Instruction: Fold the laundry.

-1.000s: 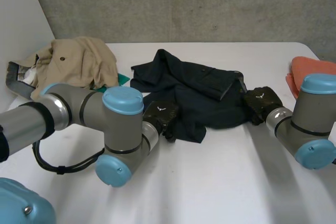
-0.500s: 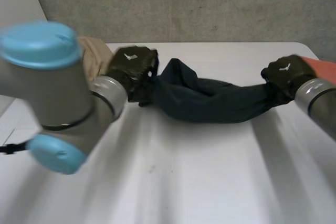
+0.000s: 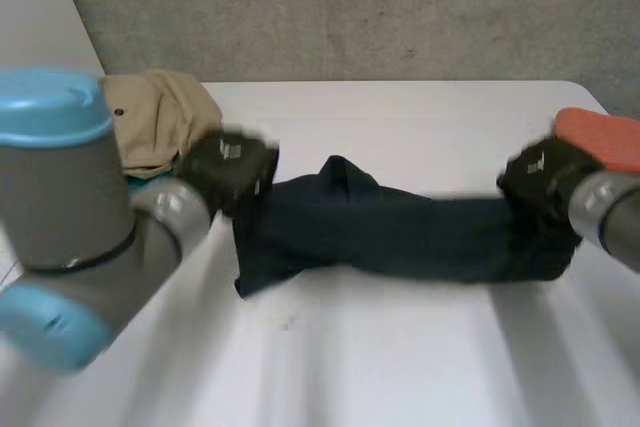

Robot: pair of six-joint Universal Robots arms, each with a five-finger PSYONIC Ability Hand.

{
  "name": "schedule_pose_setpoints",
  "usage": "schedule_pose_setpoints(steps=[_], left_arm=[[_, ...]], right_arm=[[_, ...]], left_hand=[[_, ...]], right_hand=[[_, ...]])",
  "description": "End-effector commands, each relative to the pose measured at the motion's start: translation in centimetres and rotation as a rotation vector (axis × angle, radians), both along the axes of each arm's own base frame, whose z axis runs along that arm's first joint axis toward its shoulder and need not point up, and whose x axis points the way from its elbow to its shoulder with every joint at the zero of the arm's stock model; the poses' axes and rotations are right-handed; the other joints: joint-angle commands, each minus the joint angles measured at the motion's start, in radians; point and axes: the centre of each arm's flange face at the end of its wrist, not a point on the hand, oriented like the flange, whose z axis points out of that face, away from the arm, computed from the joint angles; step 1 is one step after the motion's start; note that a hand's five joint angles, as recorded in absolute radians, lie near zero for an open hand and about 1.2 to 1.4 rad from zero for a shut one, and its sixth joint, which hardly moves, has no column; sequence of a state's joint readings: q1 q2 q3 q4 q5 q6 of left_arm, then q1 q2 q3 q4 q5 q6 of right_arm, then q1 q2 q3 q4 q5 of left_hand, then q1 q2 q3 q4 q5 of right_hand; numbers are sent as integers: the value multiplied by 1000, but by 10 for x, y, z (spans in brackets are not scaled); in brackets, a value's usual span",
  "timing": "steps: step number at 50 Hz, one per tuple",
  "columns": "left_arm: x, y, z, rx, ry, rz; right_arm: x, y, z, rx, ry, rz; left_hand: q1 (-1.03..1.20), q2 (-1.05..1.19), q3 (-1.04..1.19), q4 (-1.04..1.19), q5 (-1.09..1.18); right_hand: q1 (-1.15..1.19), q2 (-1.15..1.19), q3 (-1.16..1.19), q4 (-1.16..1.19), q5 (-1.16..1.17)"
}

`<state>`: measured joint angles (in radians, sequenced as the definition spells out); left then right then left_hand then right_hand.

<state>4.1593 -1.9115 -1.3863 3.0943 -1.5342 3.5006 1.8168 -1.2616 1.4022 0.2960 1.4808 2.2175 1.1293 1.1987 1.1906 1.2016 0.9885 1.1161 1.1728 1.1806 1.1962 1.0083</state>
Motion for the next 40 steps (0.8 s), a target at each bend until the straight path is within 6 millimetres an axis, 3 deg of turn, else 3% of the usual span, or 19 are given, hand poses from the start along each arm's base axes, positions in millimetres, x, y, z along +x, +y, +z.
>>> schedule_pose_setpoints(steps=[1, 3, 4, 8, 11, 13, 15, 21, 23, 25, 26, 27, 29, 30, 31, 34, 38, 40], left_arm=[[-35, -67, 109, -546, 321, 14], [-35, -74, 142, -687, 407, 23], [-32, -78, 165, -791, 468, 40], [-22, -82, 205, -986, 590, 58], [-20, -84, 214, -1019, 634, 63], [-20, -88, 205, -969, 642, 71], [-22, -91, 194, -917, 627, 72], [-22, -98, 128, -661, 490, 94], [-21, -98, 108, -595, 452, 100], [-18, -98, 74, -496, 388, 112], [-16, -97, 62, -463, 366, 116], [-13, -93, 40, -397, 325, 120], [-13, -85, 18, -331, 283, 113], [-12, -82, 8, -301, 265, 113], [-9, -75, -11, -244, 227, 111], [-3, -61, -35, -155, 173, 112], [8, -38, -64, -8, 76, 115], [17, -22, -68, 67, 21, 116]], right_arm=[[34, -59, 97, -472, -351, -83], [42, -65, 138, -663, -510, -56], [42, -67, 147, -721, -551, -48], [43, -70, 186, -976, -700, -7], [47, -68, 189, -1007, -712, 11], [48, -69, 184, -990, -705, 11], [50, -74, 169, -940, -686, 2], [56, -87, 119, -795, -624, -4], [60, -91, 95, -727, -592, 8], [63, -93, 73, -665, -559, 18], [64, -94, 50, -601, -523, 22], [65, -95, 36, -561, -499, 21], [65, -94, 8, -475, -445, 14], [64, -91, -19, -398, -385, 8], [65, -89, -31, -361, -354, 9], [65, -73, -63, -253, -259, 18], [58, -51, -88, -134, -178, 18], [53, -40, -94, -80, -147, 18]], left_hand=[[267, 198, 206, 195, 233], [267, 198, 206, 195, 233], [267, 198, 206, 195, 233], [267, 198, 206, 195, 233], [267, 198, 206, 195, 233], [267, 198, 206, 195, 233], [267, 198, 206, 195, 233], [267, 198, 206, 195, 233], [267, 198, 206, 195, 233], [267, 198, 206, 195, 233], [267, 198, 206, 195, 233], [267, 198, 206, 195, 233], [267, 198, 206, 195, 233], [267, 198, 206, 195, 233], [267, 198, 206, 195, 233], [267, 198, 206, 195, 233], [267, 198, 206, 195, 233], [267, 198, 206, 195, 233]], right_hand=[[280, 223, 216, 200, 213], [280, 223, 216, 200, 213], [280, 223, 216, 200, 213], [280, 223, 216, 200, 213], [280, 223, 216, 200, 213], [280, 223, 216, 200, 213], [280, 223, 216, 200, 213], [280, 223, 216, 200, 213], [280, 223, 216, 200, 213], [280, 223, 216, 200, 213], [280, 223, 216, 200, 213], [280, 223, 216, 200, 213], [280, 223, 216, 200, 213], [280, 223, 216, 200, 213], [280, 223, 216, 200, 213], [280, 223, 216, 200, 213], [280, 223, 216, 200, 213], [280, 223, 216, 200, 213]])
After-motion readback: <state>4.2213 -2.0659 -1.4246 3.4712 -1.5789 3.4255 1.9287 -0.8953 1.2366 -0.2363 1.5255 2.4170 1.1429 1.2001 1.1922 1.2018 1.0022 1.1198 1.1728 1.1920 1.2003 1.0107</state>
